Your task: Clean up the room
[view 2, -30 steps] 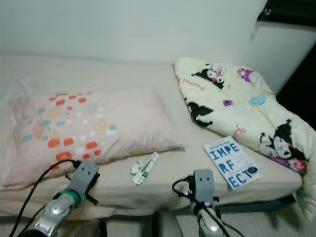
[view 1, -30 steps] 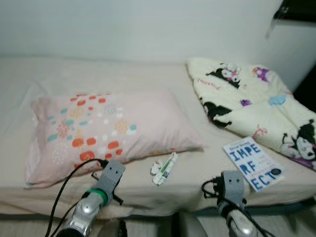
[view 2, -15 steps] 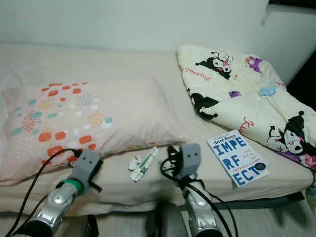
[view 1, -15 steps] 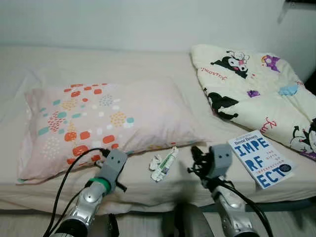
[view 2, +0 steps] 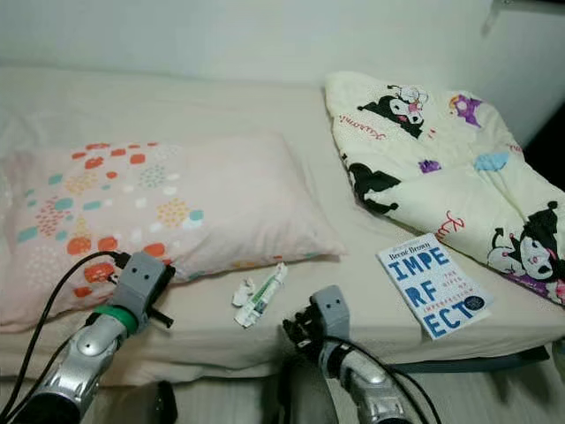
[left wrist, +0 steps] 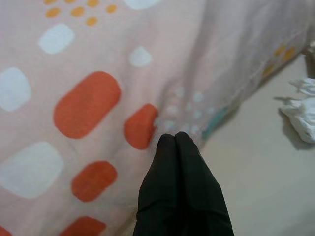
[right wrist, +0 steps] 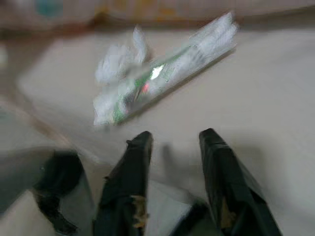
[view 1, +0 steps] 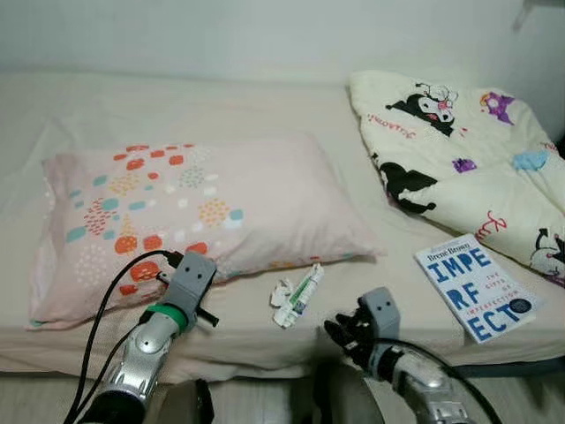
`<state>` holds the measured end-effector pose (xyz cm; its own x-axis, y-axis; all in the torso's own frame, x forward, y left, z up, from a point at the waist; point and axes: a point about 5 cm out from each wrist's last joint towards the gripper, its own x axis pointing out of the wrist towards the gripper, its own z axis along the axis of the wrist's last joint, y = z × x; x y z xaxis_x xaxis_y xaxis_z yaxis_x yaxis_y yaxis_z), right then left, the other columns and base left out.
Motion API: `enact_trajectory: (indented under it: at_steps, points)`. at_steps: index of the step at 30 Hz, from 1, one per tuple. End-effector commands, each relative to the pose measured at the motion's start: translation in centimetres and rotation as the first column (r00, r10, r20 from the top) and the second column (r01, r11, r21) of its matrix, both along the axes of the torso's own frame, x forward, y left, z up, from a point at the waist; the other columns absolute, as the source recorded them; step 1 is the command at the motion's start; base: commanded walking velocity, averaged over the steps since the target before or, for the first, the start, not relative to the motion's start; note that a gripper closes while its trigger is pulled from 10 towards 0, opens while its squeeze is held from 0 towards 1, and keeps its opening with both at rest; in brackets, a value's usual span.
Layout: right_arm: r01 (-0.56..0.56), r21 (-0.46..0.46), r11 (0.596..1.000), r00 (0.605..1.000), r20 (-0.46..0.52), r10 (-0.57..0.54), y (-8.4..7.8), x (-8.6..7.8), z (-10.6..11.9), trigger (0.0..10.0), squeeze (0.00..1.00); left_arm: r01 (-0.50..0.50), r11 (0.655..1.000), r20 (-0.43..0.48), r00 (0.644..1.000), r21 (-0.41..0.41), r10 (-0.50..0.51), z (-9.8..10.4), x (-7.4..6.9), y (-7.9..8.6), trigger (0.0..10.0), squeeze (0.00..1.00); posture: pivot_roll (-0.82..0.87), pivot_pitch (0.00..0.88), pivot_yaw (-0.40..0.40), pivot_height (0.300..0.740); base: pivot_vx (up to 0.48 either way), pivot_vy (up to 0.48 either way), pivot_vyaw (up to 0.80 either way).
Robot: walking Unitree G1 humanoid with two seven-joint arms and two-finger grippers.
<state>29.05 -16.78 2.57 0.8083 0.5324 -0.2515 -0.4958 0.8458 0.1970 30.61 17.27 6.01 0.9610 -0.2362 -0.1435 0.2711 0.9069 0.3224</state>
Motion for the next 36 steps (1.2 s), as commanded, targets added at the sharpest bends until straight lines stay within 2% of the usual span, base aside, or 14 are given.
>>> enact_trajectory:
  at_steps: [1,5,8,9,13,14,18,21,26,29,30,33,35,36]
  points:
    - [0.038,0.049,0.998,0.999,0.007,-0.038,0.0,0.8,0.6,10.0,1.00,0.001,1.000,-0.016,1.000,-0.002,-0.001,-0.2,-0.3,0.1,10.0,0.00,0.02,0.137,-0.028,0.601,0.000,0.000,0.00]
    - [0.040,0.097,0.995,0.999,0.024,-0.042,1.0,2.1,1.7,10.0,1.00,0.002,1.000,-0.005,1.000,-0.004,-0.002,0.3,-0.5,0.3,10.0,0.00,0.04,0.151,-0.027,0.601,0.000,0.000,0.00]
    - [0.014,0.149,0.989,1.000,0.008,-0.015,2.7,3.4,2.6,10.0,1.00,0.008,1.000,0.013,1.000,-0.008,-0.008,1.1,-0.7,0.3,10.0,0.00,0.06,0.171,-0.025,0.601,0.000,0.000,0.00]
    - [0.002,0.153,0.988,1.000,-0.009,-0.001,3.2,3.5,2.6,10.0,0.69,0.011,1.000,0.017,1.000,-0.011,-0.010,1.3,-0.7,0.2,10.0,0.00,0.06,0.171,-0.025,0.601,0.000,0.000,0.00]
    - [-0.005,0.155,0.988,1.000,-0.020,0.008,3.4,3.6,2.5,10.0,0.69,0.012,1.000,0.020,1.000,-0.013,-0.012,1.4,-0.8,0.2,10.0,0.00,0.06,0.171,-0.025,0.601,0.000,0.000,0.00]
    - [-0.017,0.112,0.994,0.998,-0.053,0.023,3.8,3.5,2.1,10.0,0.00,0.017,1.000,0.026,1.000,-0.016,-0.017,1.6,-0.9,0.1,10.0,0.00,0.08,0.198,-0.032,0.601,0.000,0.000,0.00]
    - [0.035,0.042,0.998,0.991,-0.133,-0.029,4.4,3.8,1.5,10.0,0.00,0.024,0.999,0.039,0.999,-0.033,-0.023,2.5,-2.0,-0.3,10.0,0.00,0.10,0.242,-0.053,0.601,0.000,0.000,0.00]
    - [0.090,0.012,0.996,0.987,-0.134,-0.088,4.5,4.6,2.1,10.0,0.00,0.019,0.999,0.032,0.999,-0.039,-0.018,2.4,-2.6,-0.3,10.0,0.00,0.12,0.257,-0.067,0.601,0.000,0.000,0.00]
    - [0.212,-0.133,0.968,0.968,-0.109,-0.227,4.2,5.3,2.4,10.0,0.00,0.006,0.999,0.013,1.000,-0.043,-0.006,2.4,-3.5,-0.3,10.0,0.00,0.12,0.267,-0.071,0.601,0.000,0.000,0.00]
    - [0.243,-0.134,0.961,0.958,-0.124,-0.259,4.0,5.2,2.1,10.0,0.00,0.006,0.999,0.010,1.000,-0.043,-0.006,2.4,-3.6,-0.3,10.0,0.00,0.12,0.271,-0.067,0.601,0.000,0.000,0.00]
    - [0.319,-0.095,0.943,0.924,-0.189,-0.331,3.7,5.0,1.5,10.0,0.00,0.009,0.999,0.002,1.000,-0.042,-0.009,2.7,-3.7,-0.4,10.0,0.00,0.13,0.279,-0.061,0.601,0.000,0.000,0.00]
    - [0.353,-0.053,0.934,0.906,-0.232,-0.355,3.6,4.8,1.3,10.0,0.00,0.011,0.999,-0.001,1.000,-0.041,-0.011,2.8,-3.8,-0.4,10.0,0.00,0.13,0.282,-0.056,0.601,0.000,0.000,0.00]
    - [0.404,0.046,0.914,0.873,-0.320,-0.370,3.9,4.7,1.0,10.0,0.00,0.014,0.999,-0.007,1.000,-0.035,-0.015,3.0,-4.1,-0.3,10.0,0.00,0.14,0.294,-0.051,0.601,0.000,0.000,0.00]
    - [0.419,0.055,0.906,0.861,-0.340,-0.377,4.0,4.7,1.0,10.0,0.00,0.015,0.999,-0.009,1.000,-0.033,-0.016,3.0,-4.1,-0.2,10.0,0.00,0.14,0.294,-0.051,0.601,0.000,0.000,0.00]
